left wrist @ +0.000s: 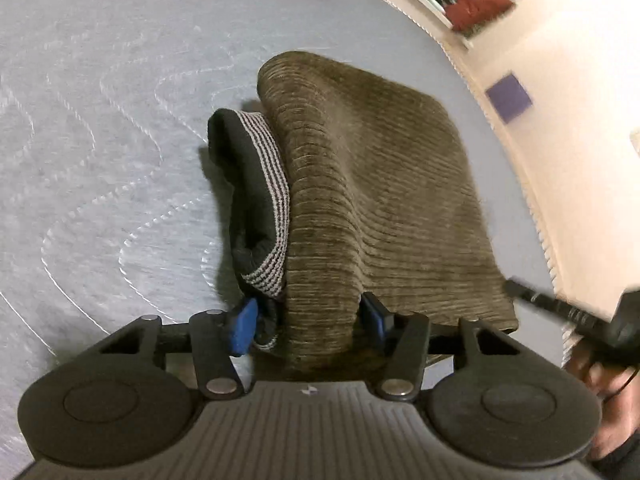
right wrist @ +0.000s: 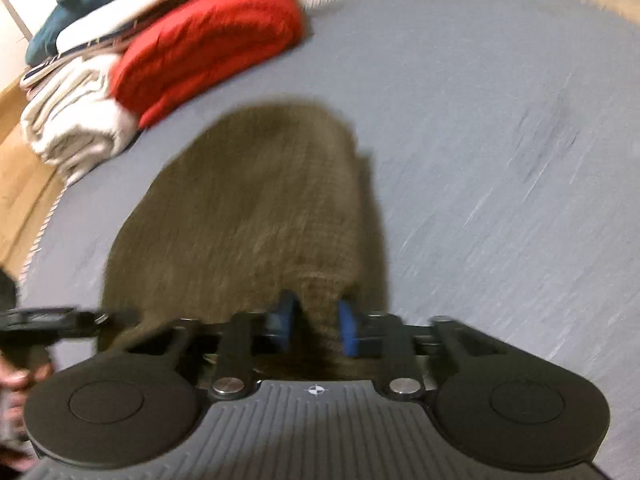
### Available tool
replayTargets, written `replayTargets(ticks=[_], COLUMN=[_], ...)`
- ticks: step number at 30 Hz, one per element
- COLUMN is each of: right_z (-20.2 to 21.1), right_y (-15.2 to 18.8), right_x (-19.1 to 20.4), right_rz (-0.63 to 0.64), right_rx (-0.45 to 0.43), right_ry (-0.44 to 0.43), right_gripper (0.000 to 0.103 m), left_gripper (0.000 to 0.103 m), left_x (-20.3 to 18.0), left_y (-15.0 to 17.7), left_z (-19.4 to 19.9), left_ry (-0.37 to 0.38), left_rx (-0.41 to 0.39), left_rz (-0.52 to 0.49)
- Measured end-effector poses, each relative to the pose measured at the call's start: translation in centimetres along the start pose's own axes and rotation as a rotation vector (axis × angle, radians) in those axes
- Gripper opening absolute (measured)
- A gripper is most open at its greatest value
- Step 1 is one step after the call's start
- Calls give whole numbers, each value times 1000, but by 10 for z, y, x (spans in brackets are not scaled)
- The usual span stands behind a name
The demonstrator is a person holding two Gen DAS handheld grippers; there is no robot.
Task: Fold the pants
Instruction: 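Release the bundle from both grippers and pull them back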
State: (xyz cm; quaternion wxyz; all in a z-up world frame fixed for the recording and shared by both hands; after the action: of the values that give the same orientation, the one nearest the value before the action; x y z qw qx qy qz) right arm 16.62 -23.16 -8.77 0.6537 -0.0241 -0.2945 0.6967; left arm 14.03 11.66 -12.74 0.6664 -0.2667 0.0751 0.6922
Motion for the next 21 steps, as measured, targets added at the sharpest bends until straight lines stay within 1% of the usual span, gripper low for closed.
replayTargets(ticks=[1,2,3,4,5,6,7,8,9,10,11,12,13,14,15,16,17,18,19,20,21], right_z=[-2,-6,-8,-6,-3,3,8,12,15,13,8,-4,-16,-25,-31,-34,-34,-27,-19,-6,6], right_y=[-1,0,1,2,3,3,5,5,8,11,16,25,33,38,42,44,45,43,41,37,37], right_x=[-2,-2,-1,1,4,13,20,27,37,48,54,57,56,52,47,43,42,45,50,58,65], right_rz=[9,27,56,74,97,134,174,211,253,300,344,400,434,446,428,401,389,394,401,401,391], right_rx=[4,25,38,22,0,-33,-62,-80,-90,-85,-64,6,75,116,152,191,199,164,126,82,43], right_ry=[18,26,37,72,111,141,139,125,106,97,101,132,176,212,229,240,266,292,296,290,283], right_gripper=[8,8,10,13,20,20,20,23,28,30,37,48,53,62,70,68,58,56,56,57,58], left_gripper=[62,63,64,64,65,63,63,63,63,63,63,64,64,64,64,64,63,66,69,81,88], left_x=[1,0,-3,-8,-17,-26,-35,-47,-58,-65,-68,-63,-55,-51,-50,-51,-55,-62,-67,-75,-84], left_y=[2,5,5,5,3,2,3,6,8,12,17,25,32,36,34,34,33,34,38,41,45], left_z=[-4,-4,-2,2,6,16,24,32,36,35,28,7,-8,-12,-8,0,11,25,39,53,66], left_ry=[-40,-53,-63,-98,-159,-234,-293,-340,-374,-388,-396,-419,-427,-415,-411,-416,-425,-436,-443,-447,-445], left_rx=[6,6,4,-2,-27,-71,-124,-178,-216,-228,-210,-137,-81,-86,-94,-98,-112,-150,-197,-246,-295], left_rz=[-33,-38,-39,-60,-102,-156,-217,-290,-363,-415,-456,-480,-489,-483,-462,-442,-435,-439,-448,-456,-461])
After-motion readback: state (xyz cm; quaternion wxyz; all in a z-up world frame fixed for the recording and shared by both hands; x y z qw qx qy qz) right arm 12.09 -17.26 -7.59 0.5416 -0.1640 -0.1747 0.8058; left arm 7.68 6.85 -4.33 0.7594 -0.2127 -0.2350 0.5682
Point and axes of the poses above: each gripper's, at about its wrist camera, not at the fingertips, and z roughly against the way its jaws point, x to its left, y to its underside, the point moved 7 cm from there along -z, roughly the way its jaws point, and after that the axes turned 12 degrees about x, right-handed, at the moved point
